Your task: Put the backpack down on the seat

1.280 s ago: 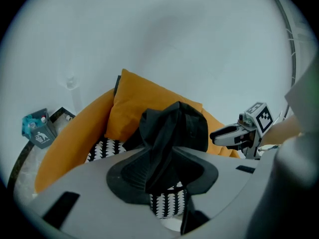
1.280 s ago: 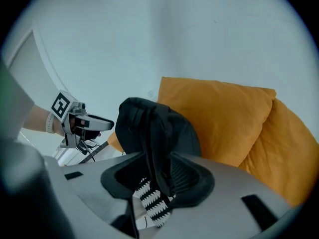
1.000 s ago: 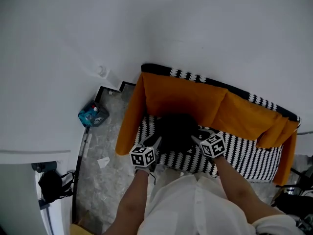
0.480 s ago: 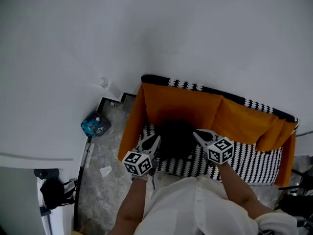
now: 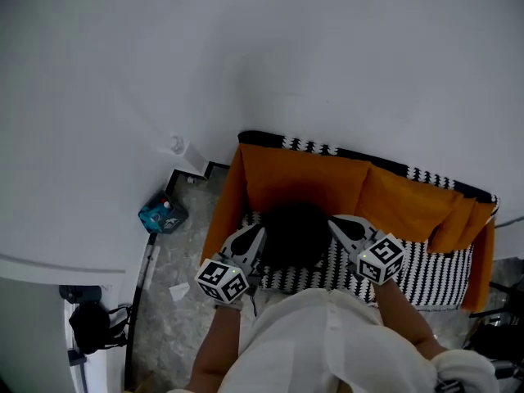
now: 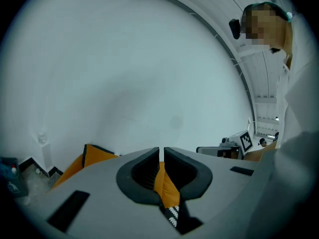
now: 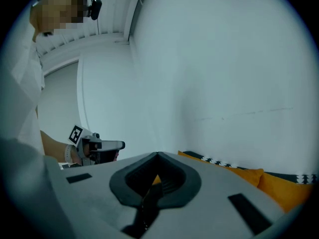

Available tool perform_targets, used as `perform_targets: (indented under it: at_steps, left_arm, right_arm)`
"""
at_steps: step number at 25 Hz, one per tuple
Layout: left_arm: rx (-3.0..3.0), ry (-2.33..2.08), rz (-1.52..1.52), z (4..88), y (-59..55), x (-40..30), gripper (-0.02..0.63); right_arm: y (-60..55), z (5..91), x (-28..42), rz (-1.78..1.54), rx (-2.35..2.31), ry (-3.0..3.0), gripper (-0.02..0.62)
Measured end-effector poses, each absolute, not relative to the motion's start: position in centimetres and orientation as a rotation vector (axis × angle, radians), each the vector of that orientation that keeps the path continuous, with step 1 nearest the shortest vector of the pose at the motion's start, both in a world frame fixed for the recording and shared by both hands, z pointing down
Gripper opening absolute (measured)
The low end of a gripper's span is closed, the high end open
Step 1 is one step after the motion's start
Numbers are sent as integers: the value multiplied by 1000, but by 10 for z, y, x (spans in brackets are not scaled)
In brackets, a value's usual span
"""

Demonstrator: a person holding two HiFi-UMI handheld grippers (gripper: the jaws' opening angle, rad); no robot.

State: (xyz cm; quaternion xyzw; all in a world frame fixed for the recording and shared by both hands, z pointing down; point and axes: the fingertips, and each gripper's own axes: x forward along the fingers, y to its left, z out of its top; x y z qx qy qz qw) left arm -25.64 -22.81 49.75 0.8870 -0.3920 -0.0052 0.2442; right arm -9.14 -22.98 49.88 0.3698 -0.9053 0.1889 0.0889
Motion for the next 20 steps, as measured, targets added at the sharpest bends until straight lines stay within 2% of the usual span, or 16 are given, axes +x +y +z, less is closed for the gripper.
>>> perform_targets:
  at_steps: [8,20]
  left_arm:
    - [2430,-1047,-61,489,-223,-268,51]
    - [2469,-963,-45,495,-213,-289,51]
  right_arm:
    - [-221,489,-92,525,1132,-2681,18]
    - [-214,498,-131,510,1145,-2657,18]
